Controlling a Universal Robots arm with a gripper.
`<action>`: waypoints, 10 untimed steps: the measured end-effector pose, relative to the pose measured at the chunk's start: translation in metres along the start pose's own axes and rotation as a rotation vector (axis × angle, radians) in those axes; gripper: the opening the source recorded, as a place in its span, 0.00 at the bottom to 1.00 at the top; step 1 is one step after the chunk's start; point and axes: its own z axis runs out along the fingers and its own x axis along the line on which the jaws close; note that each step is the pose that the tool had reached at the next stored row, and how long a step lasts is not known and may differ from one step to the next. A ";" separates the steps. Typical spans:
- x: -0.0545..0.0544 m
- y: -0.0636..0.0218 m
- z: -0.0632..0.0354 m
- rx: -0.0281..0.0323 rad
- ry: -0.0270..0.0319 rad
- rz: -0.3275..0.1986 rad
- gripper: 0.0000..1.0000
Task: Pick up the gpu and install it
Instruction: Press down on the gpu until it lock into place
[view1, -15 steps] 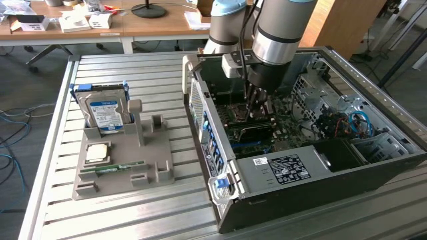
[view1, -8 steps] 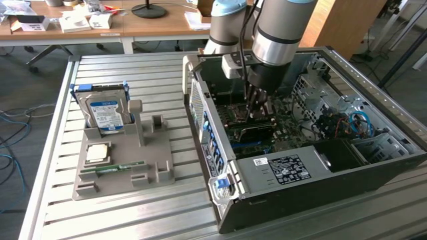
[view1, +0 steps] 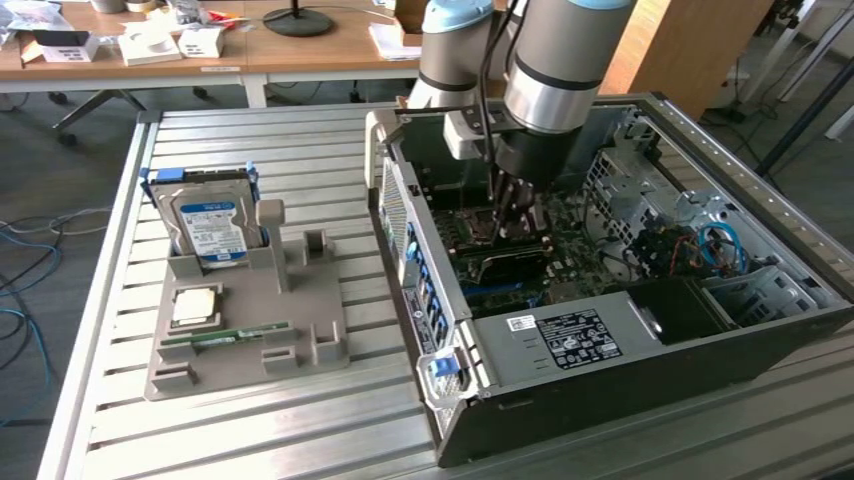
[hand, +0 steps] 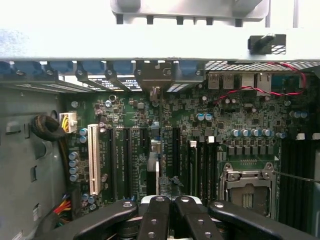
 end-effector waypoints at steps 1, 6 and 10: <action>0.000 0.0000 -0.0001 -0.0001 0.0001 0.000 0.11; 0.000 0.0000 0.0014 0.0000 0.0000 0.000 0.11; 0.000 0.0000 0.0020 -0.0002 0.0004 0.000 0.11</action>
